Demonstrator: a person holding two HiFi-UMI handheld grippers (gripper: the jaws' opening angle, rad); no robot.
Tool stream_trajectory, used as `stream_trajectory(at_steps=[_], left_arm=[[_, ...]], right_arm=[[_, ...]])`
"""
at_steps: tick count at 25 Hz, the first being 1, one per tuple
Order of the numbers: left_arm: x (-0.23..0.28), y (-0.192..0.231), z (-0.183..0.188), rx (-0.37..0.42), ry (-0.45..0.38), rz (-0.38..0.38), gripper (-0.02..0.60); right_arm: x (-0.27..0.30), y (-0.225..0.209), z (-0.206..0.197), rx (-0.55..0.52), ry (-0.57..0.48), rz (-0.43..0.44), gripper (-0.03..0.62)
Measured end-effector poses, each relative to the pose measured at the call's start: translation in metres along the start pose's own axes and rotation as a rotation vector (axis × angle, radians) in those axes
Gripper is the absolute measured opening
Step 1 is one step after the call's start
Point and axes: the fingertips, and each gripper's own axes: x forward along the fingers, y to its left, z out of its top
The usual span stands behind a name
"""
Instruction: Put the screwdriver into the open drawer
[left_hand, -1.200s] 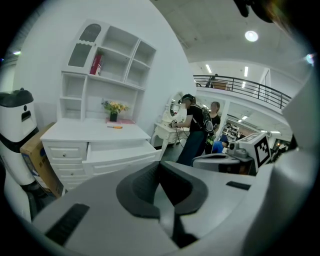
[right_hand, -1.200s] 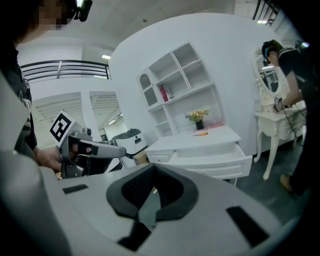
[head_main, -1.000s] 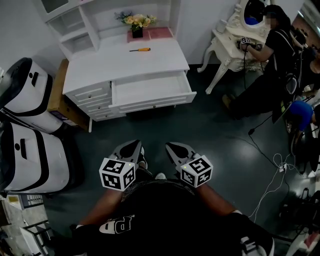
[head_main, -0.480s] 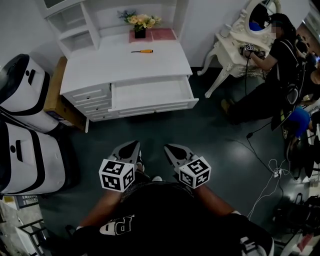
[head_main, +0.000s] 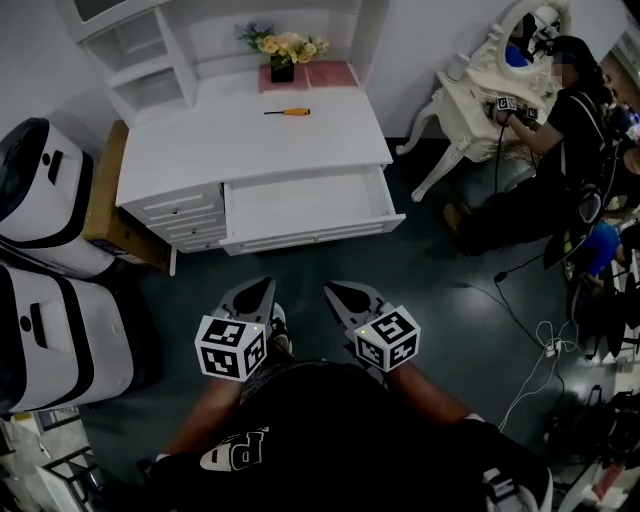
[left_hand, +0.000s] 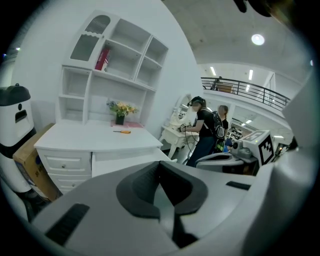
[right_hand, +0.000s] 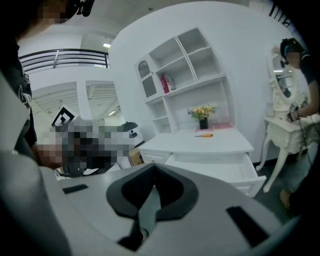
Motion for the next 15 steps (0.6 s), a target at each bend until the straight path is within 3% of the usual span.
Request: stream_trajectory(at_steps=[15], left_arm=[[0.065,0.088,0.079,0.055,0.016,-0.066,0.011]], right_arm=[[0.097,-0.050,0.067,0.021,-0.012,-0.072,0.009]])
